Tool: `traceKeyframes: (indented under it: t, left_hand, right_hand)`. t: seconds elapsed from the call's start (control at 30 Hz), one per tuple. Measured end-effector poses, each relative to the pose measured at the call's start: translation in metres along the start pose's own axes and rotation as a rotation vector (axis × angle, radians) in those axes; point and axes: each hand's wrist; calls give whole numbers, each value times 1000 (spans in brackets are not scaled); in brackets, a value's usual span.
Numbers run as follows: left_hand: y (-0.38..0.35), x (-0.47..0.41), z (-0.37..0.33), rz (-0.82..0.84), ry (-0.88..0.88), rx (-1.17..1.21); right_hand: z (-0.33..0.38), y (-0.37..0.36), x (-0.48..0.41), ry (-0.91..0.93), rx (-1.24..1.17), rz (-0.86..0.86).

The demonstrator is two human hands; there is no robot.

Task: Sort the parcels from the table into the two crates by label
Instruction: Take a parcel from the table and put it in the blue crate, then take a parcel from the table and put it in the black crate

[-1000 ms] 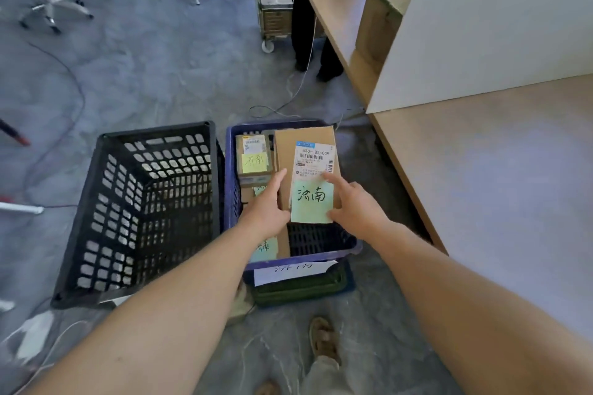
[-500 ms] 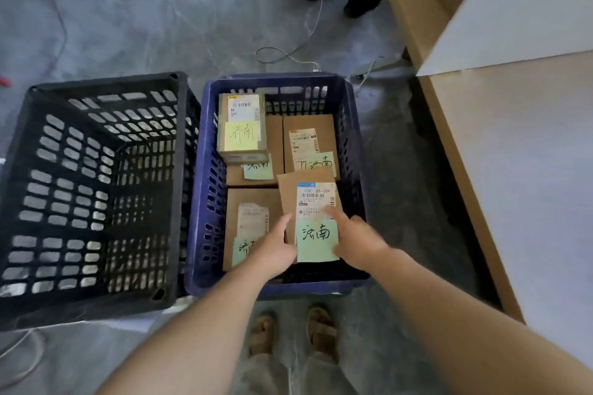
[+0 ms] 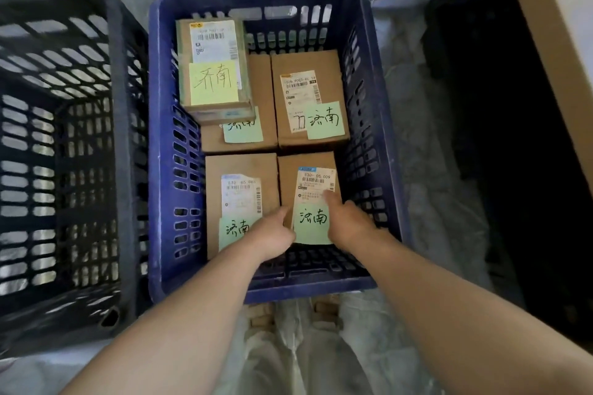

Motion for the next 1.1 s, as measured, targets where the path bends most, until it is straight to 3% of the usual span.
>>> traceKeyframes:
  t: [0.17,0.33,0.77,0.9,1.1]
  left_hand:
    - [9,-2,2,17,-4,-58]
    - [25,21,1,-139,-56,-72]
    - [61,180,-44,-305,-283,-524]
    - [60,222,-51,-416,-381,-747]
    - [45,262,-74,-452,-517,-894]
  right_hand:
    - [6,0,-4,-13,45,59]
    - [18,16,18,-35,122,30]
    - [54,80,190,-54,135,-336]
    - [52,78,250,-67,127,-451]
    - [39,61,309,-166,68,-597]
Point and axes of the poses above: each hand's wrist, its own x-axis away from the middle knuckle, its own y-axis out of the back of the hand, z = x × y, and after that the axes turned 2 degrees about y, right-handed
